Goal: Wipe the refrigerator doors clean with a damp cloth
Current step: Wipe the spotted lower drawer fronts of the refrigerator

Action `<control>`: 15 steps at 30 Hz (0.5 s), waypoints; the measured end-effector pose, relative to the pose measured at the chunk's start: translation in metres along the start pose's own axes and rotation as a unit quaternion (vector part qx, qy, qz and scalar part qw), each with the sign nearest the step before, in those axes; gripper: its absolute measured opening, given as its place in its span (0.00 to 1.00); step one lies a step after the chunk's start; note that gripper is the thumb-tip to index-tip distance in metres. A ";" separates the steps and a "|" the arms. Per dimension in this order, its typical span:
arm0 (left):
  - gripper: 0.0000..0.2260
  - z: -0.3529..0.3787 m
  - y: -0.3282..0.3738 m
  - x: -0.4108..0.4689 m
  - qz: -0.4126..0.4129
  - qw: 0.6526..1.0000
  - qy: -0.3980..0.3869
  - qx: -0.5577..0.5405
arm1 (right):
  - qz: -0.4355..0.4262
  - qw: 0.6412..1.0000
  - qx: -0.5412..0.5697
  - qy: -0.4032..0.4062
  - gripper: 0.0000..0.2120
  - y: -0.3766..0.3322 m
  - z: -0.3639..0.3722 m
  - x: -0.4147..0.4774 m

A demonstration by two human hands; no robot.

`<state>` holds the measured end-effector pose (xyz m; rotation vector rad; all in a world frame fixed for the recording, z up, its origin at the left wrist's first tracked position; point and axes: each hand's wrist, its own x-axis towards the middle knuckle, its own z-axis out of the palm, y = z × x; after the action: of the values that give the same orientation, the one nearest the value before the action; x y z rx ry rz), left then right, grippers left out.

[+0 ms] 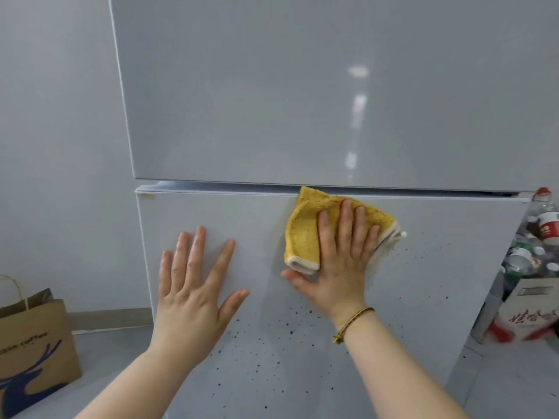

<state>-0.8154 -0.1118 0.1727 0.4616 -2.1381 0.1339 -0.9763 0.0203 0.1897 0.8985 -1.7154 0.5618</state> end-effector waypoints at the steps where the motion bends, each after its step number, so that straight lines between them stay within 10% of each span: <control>1: 0.27 0.002 0.000 0.000 0.002 1.000 0.004 0.006 | 0.010 1.000 0.008 0.006 0.37 -0.003 0.001 0.001; 6: 0.29 0.001 0.000 -0.001 -0.005 1.000 0.000 0.028 | -0.027 0.999 0.007 0.035 0.30 0.028 0.001 0.000; 12: 0.31 0.001 0.010 -0.001 -0.022 0.999 -0.004 0.036 | 0.259 0.963 0.036 0.061 0.33 0.014 -0.005 0.006; 15: 0.33 0.006 0.020 -0.003 -0.036 0.999 -0.009 0.026 | 0.180 0.979 0.096 -0.011 0.38 -0.015 -0.007 0.000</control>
<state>-0.8259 -0.0946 0.1687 0.5718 -2.1366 0.1442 -0.9604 0.0166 0.1907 0.7309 -1.8805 0.9739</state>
